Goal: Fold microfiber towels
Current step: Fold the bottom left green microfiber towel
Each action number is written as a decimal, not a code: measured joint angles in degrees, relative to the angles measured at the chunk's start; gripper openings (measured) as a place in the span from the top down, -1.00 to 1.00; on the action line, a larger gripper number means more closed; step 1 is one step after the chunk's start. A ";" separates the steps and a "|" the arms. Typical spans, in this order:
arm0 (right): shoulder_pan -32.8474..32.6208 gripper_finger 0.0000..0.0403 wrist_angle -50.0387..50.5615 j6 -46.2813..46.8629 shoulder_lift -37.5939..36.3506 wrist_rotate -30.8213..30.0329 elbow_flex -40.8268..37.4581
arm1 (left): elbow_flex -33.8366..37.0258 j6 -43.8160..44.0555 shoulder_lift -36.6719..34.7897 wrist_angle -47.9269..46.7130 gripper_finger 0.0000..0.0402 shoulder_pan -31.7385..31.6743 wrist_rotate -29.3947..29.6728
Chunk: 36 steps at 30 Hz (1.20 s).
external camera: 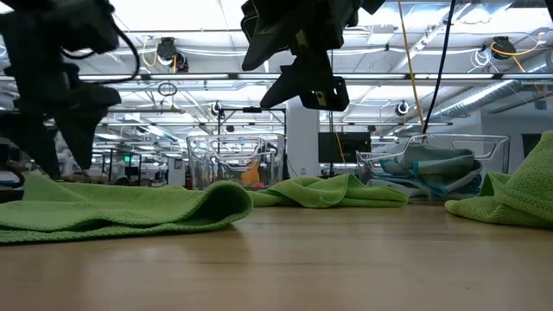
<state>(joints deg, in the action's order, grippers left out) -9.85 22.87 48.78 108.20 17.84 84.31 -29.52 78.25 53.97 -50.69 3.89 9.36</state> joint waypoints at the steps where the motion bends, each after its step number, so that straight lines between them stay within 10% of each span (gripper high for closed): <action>1: 0.02 0.18 0.05 -0.19 0.01 -0.02 0.00 | 0.41 -3.37 0.40 1.60 -0.34 -1.51 -2.40; 6: 0.00 0.18 -0.66 0.13 0.02 0.14 -0.79 | 1.08 -18.12 2.86 6.37 -0.34 -8.34 -12.89; 19: -0.79 0.18 -3.91 6.07 0.04 6.27 -7.63 | -0.12 -41.60 8.11 4.84 -0.34 -17.24 -16.08; 30: -0.31 0.18 -6.40 5.44 0.04 6.35 -7.69 | -0.12 -46.25 16.15 3.74 -0.64 -17.25 -21.12; 36: 0.30 0.18 -6.34 4.28 0.04 6.45 -7.69 | -0.52 -48.43 20.90 4.26 -0.38 -14.69 -20.86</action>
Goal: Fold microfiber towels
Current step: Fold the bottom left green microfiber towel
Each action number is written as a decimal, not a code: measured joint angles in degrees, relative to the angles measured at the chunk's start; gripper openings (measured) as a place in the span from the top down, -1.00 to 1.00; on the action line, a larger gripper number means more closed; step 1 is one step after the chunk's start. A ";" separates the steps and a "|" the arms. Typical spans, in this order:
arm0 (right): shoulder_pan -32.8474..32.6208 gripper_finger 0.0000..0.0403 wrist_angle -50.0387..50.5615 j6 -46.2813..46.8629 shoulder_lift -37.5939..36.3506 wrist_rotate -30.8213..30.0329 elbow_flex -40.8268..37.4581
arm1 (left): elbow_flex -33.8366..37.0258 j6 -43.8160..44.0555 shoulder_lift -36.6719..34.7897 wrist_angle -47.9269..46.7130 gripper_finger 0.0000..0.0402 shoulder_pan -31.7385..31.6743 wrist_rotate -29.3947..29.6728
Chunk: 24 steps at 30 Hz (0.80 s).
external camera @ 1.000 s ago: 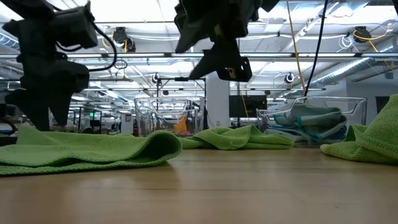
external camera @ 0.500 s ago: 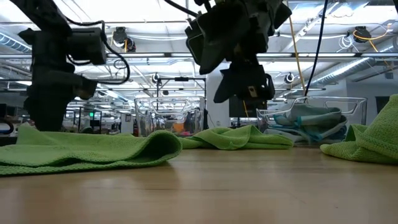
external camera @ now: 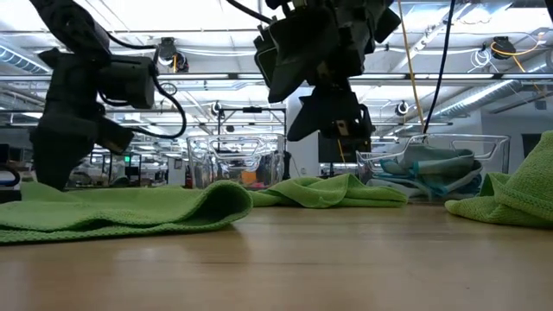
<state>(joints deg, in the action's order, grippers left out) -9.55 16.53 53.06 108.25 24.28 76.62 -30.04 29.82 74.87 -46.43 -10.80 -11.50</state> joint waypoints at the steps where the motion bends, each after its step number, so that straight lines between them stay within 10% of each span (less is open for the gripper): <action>1: 0.11 0.18 0.00 -0.21 0.00 0.06 0.00 | 0.00 0.03 0.58 0.04 -0.32 0.82 0.56; 17: 1.23 0.18 -0.09 -3.20 0.00 2.77 -0.02 | -1.18 -6.80 2.02 6.27 0.89 18.88 9.20; 24: 3.19 0.18 -8.69 1.50 0.00 -2.01 -0.02 | -6.45 -12.93 2.25 14.42 0.97 28.51 15.74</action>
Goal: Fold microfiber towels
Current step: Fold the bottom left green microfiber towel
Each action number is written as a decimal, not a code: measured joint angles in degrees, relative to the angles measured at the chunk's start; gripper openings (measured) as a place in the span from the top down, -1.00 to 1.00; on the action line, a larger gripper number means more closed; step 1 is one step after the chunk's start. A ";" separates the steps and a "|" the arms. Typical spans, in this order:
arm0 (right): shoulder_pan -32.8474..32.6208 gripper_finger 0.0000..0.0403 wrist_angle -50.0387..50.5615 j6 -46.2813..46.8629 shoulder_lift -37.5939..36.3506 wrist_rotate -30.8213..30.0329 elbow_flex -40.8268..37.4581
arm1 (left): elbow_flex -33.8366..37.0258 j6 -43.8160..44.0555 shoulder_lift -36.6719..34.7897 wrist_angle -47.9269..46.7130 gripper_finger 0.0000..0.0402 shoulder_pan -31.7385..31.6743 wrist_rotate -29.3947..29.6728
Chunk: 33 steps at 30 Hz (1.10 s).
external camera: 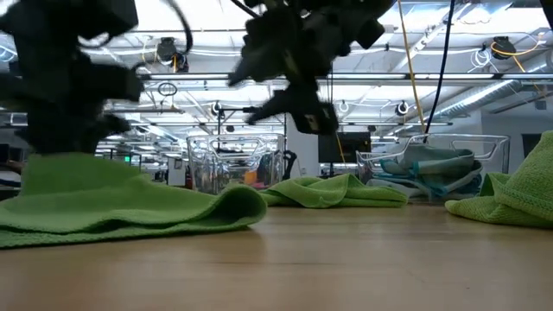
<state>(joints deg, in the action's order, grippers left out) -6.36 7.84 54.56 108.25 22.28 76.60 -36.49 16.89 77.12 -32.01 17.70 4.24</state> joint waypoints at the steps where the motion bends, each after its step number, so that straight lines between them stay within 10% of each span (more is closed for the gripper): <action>1: 0.22 0.18 -1.80 0.13 0.00 -0.05 0.00 | -0.52 -0.88 -0.03 1.20 0.97 0.89 0.85; 23: -5.36 0.20 -6.88 5.60 3.21 -13.14 -0.04 | 2.40 18.13 2.40 -10.15 0.98 4.81 9.99; 33: -8.51 0.94 -18.56 3.33 10.69 -16.59 2.46 | 2.75 13.81 2.43 -7.16 0.97 4.71 13.08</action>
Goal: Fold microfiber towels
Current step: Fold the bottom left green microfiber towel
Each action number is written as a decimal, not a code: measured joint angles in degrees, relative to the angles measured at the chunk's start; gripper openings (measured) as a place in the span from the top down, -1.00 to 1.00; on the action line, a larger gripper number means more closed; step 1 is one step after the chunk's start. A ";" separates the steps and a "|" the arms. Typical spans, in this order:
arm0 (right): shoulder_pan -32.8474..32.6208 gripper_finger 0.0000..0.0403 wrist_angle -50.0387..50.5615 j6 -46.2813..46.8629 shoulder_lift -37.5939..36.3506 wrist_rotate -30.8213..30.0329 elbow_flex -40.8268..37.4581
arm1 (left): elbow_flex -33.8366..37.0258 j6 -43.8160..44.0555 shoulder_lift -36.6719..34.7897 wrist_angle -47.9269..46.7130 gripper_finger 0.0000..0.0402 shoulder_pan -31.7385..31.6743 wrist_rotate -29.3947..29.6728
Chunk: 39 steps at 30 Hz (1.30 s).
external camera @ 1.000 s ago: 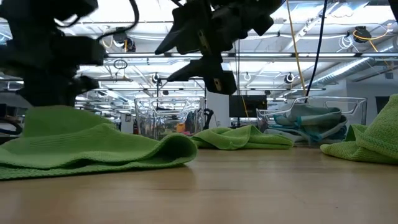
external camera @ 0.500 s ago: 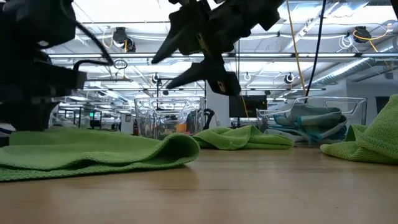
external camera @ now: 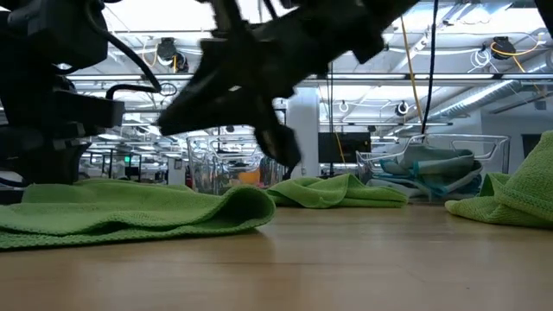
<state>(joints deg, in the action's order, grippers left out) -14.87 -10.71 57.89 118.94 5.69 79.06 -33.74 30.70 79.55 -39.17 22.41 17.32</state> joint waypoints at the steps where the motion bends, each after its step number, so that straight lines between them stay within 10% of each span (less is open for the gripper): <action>1: 0.00 0.95 0.12 -1.78 1.27 0.17 1.75 | 0.00 -0.75 0.00 0.26 0.98 0.00 0.00; 11: -0.02 1.00 29.24 -9.12 12.94 2.07 21.33 | 0.00 -1.52 -0.02 0.11 0.98 0.00 0.72; 27: -6.20 1.00 24.59 14.81 13.21 7.62 19.97 | -0.12 -11.66 -0.02 9.55 0.98 0.00 6.67; 39: -1.75 0.72 36.12 1.51 4.00 1.75 19.94 | -0.13 -17.35 -0.02 17.76 0.98 3.59 5.30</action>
<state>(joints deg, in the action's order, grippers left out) -16.62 25.41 59.40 122.94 7.44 99.00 -33.87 13.35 79.53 -21.41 26.01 22.62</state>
